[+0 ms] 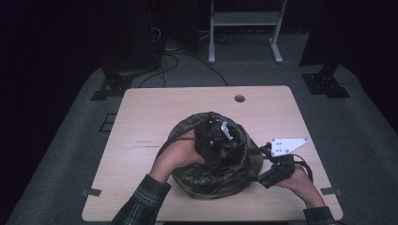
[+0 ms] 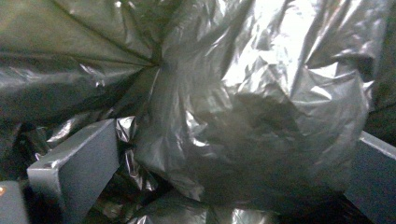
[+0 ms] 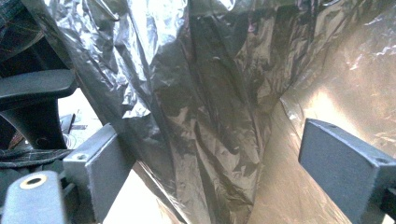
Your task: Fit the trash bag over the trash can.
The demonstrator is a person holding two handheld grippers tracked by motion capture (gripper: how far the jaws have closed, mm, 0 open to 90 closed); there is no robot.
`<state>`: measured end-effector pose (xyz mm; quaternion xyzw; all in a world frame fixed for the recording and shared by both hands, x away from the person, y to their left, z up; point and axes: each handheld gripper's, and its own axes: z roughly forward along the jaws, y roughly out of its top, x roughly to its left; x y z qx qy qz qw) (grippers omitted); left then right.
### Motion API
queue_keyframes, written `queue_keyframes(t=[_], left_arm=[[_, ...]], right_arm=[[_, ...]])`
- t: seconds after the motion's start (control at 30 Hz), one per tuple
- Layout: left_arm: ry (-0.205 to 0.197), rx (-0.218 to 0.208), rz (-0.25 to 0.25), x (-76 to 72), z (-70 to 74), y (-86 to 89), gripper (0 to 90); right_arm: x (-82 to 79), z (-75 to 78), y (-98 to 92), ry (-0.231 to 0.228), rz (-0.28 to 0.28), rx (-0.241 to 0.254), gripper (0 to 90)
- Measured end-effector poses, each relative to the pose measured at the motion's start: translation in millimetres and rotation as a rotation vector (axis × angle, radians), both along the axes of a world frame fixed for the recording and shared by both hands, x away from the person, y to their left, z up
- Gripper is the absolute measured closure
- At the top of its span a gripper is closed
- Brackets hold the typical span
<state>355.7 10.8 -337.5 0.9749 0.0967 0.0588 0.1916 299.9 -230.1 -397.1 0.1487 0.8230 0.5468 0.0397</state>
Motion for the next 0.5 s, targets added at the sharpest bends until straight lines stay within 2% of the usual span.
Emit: queue_keyframes(t=[0.17,0.33,0.5], left_arm=[[-0.024,-0.091,-0.008,-1.1,13.0,0.8,0.0],[-0.024,-0.170,-0.029,-5.3,25.7,-1.7,0.0],[-0.037,-0.263,-0.035,-7.8,38.3,5.0,0.0]], right_arm=[[-0.3,0.7,-1.0,0.000,-0.004,0.004,10.1],[-0.3,1.0,-1.8,-0.004,-0.007,0.007,10.1],[-0.6,3.2,-7.5,-0.001,-0.024,0.014,10.1]])
